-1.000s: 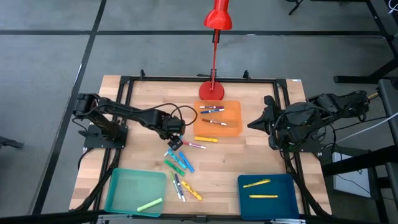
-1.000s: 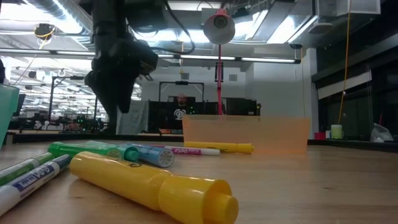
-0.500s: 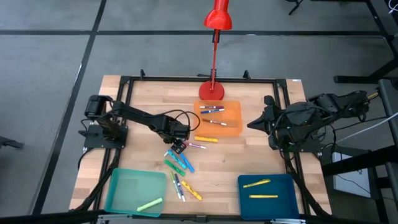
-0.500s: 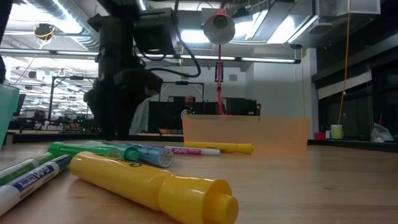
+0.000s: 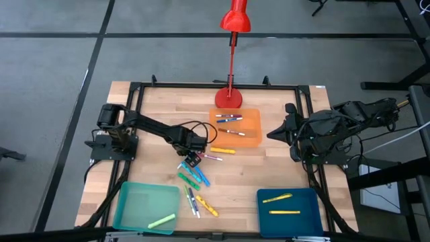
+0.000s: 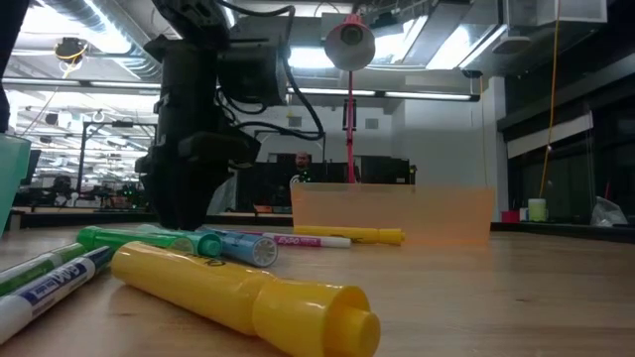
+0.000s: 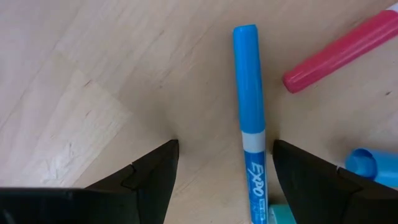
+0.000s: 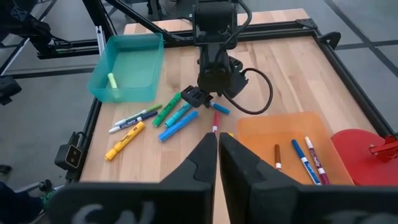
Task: Pick & Place Markers
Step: Put the light blue marker pen into the orange bin
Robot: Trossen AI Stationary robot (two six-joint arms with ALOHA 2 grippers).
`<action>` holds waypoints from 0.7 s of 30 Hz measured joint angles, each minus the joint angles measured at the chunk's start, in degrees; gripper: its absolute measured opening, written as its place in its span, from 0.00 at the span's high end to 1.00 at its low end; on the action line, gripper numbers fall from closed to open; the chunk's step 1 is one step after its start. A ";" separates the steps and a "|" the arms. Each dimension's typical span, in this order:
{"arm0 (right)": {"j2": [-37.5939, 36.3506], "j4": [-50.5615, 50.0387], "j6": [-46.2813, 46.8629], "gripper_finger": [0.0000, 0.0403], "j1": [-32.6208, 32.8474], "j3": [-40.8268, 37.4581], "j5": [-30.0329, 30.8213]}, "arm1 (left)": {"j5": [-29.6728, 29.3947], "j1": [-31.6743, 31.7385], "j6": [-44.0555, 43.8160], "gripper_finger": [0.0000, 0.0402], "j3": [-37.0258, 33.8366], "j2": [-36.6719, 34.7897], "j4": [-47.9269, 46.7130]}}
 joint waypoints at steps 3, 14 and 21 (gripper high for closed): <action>0.00 -0.02 0.41 0.95 0.00 0.00 0.00 | 0.02 0.00 -0.02 0.36 0.00 0.00 -0.03; 0.00 -0.02 0.47 0.95 0.00 0.00 0.00 | 1.37 0.11 0.16 0.59 -0.07 0.04 -0.56; 0.00 -0.02 0.47 0.95 0.00 0.00 0.00 | 2.62 0.11 0.95 0.78 -0.09 0.07 -1.00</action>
